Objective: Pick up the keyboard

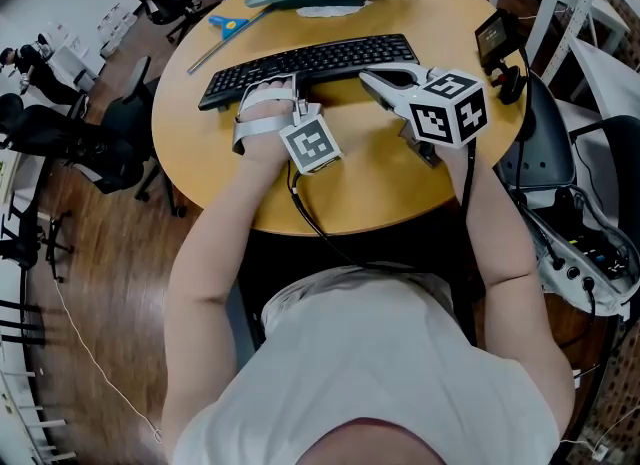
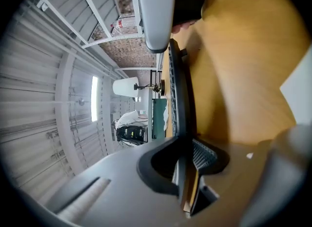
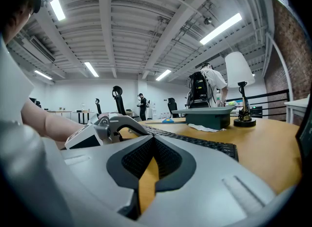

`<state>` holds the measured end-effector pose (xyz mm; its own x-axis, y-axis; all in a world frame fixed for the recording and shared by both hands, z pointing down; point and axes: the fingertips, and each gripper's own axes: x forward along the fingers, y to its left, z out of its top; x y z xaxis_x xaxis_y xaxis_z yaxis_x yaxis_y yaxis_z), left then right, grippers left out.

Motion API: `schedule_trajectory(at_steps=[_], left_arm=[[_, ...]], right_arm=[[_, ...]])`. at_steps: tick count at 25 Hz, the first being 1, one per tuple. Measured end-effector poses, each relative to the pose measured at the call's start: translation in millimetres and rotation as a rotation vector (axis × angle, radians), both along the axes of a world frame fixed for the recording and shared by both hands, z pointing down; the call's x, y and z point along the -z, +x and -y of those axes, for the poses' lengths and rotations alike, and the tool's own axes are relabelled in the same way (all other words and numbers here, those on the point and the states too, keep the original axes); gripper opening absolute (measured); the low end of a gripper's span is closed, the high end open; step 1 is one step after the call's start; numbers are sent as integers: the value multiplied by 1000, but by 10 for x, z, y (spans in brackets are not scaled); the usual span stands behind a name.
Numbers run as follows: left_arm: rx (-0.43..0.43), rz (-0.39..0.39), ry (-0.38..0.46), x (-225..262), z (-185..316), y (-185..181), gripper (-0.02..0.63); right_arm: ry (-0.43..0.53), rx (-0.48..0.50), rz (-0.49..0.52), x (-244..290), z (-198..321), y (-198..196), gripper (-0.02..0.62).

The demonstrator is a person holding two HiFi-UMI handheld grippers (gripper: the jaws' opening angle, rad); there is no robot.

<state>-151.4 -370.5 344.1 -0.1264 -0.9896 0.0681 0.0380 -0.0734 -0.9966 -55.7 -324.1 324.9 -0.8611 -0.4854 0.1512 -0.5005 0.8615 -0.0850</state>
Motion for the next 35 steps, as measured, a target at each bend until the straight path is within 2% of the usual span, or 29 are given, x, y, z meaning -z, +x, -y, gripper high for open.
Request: schedule_trajectory(at_steps=[3,9,24,35], left_arm=[[-11,3,36,60,-20,6,80],[-16,-49,47,149,-58,0,80],[-10,-55,89,385,-94,-70,80],[-14,-47,154,771,-99,-86,80]], right_arm=[[-1,0,1,0,3,1,2],[0,0,2,-6,2,9,2],[-1,1,1,-15,-1,4,2],[0,-1,1,-16,4,10,2]])
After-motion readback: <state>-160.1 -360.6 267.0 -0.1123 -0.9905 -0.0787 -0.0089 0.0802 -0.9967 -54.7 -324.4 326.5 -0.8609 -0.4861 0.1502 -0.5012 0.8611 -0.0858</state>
